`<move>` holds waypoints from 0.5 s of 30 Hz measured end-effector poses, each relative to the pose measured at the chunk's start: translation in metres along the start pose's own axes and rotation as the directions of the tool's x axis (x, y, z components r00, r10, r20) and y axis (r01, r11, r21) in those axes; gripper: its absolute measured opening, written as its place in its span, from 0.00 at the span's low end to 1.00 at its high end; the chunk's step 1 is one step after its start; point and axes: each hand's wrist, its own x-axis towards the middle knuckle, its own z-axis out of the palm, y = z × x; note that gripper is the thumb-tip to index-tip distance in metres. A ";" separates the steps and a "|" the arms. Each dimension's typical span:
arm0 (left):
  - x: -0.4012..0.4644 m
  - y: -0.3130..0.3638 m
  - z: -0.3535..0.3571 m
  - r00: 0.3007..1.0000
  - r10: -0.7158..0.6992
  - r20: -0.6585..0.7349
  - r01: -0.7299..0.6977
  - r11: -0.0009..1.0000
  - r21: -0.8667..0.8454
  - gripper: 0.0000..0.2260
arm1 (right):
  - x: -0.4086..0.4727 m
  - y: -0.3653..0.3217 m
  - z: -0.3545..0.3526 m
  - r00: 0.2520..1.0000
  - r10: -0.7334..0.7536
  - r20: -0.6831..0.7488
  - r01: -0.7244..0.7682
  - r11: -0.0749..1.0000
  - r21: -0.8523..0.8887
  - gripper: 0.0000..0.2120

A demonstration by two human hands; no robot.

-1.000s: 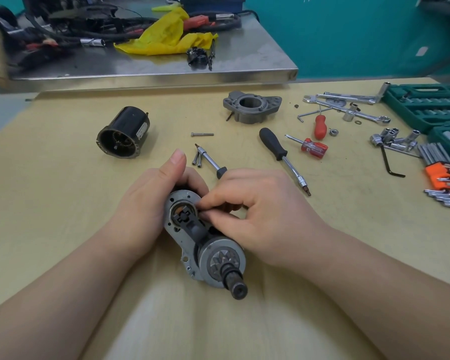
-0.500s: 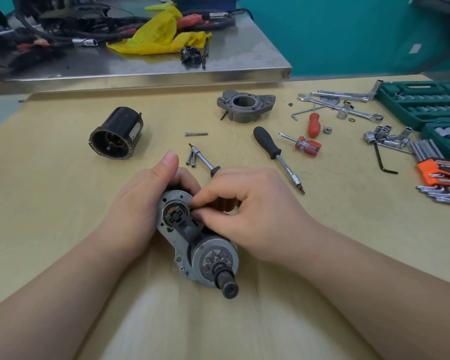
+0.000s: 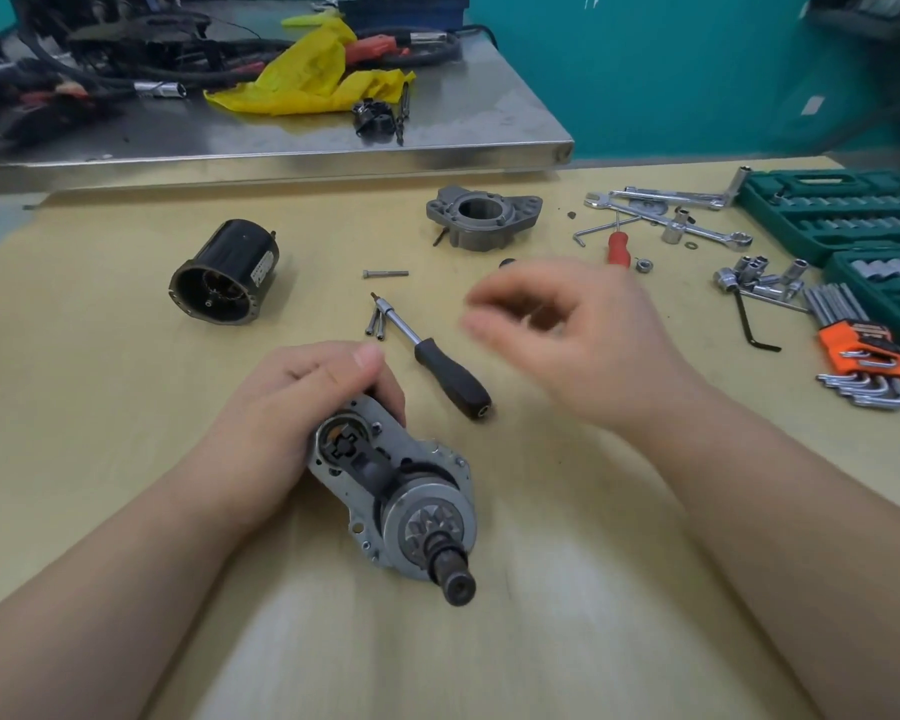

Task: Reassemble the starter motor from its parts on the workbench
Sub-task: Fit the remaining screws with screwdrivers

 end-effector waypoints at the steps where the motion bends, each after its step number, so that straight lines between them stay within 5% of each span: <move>1: -0.001 0.001 0.000 1.000 0.003 0.002 -0.003 1.000 0.011 0.26 | 0.009 0.012 -0.010 0.992 0.070 -0.109 -0.075 0.996 -0.046 0.04; 3: -0.001 0.001 0.002 1.000 -0.006 -0.004 0.006 1.000 0.010 0.23 | 0.025 0.038 -0.032 0.940 0.224 -0.258 -0.287 0.928 -0.237 0.06; 6: -0.002 0.002 0.004 0.999 -0.034 -0.002 0.034 0.999 -0.007 0.22 | 0.035 0.069 -0.053 0.864 0.438 -0.248 -0.499 0.680 -0.537 0.17; 12: 0.002 0.006 0.006 0.997 -0.072 0.021 0.072 0.997 0.013 0.12 | 0.034 0.077 -0.042 0.832 0.542 -0.121 -0.449 0.528 -0.721 0.27; 15: 0.003 0.006 0.006 0.995 -0.092 0.032 0.091 0.995 0.043 0.11 | 0.033 0.074 -0.041 0.838 0.524 -0.154 -0.467 0.541 -0.699 0.20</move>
